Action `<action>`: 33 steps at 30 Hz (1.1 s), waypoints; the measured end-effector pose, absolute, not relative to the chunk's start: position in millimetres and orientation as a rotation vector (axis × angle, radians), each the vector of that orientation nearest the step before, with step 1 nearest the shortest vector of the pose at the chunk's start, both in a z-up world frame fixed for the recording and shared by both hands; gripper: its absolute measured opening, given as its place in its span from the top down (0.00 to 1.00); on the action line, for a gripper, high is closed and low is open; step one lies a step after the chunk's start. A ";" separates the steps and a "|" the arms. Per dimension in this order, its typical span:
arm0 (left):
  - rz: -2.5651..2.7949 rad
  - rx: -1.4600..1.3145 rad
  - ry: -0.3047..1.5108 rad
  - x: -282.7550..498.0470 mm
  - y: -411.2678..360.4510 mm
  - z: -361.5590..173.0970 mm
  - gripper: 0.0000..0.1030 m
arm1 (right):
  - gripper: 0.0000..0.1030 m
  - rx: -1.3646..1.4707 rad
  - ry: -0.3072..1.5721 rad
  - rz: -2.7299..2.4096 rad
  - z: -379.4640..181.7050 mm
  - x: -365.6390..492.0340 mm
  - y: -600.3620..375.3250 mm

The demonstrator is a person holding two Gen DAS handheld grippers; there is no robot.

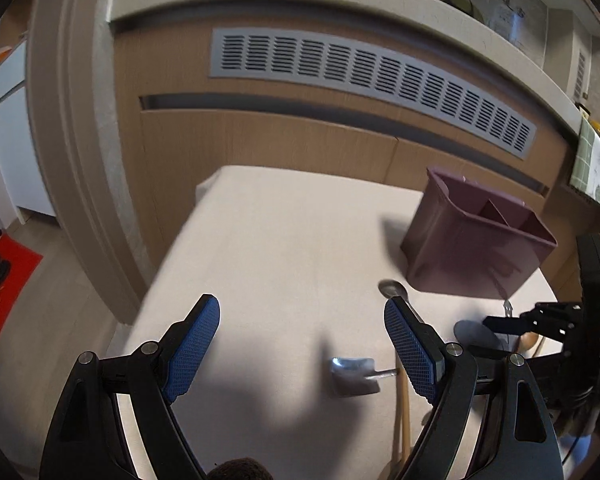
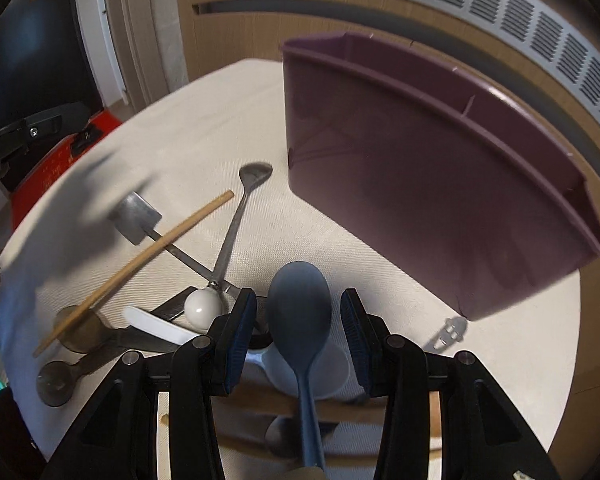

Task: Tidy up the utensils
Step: 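Grasp the light blue spoon with the right tool while the left tool grasps the white-knobbed utensil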

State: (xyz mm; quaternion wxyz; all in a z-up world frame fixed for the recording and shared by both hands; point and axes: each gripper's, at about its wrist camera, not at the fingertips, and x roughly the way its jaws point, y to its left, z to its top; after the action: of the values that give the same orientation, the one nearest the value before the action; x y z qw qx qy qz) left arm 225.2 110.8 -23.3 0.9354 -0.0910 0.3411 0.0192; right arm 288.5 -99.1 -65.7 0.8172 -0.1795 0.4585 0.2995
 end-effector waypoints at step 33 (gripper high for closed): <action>0.003 -0.123 0.897 239.8 -41.5 -72.1 0.64 | 0.70 0.035 0.694 0.357 -15.0 248.4 -245.3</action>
State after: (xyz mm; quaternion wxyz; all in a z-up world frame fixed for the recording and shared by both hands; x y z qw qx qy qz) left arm 239.8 -41.5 -72.1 0.8992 -0.0595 0.4334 0.0016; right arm 248.4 -245.3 -15.0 0.9246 0.0173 0.3384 0.1738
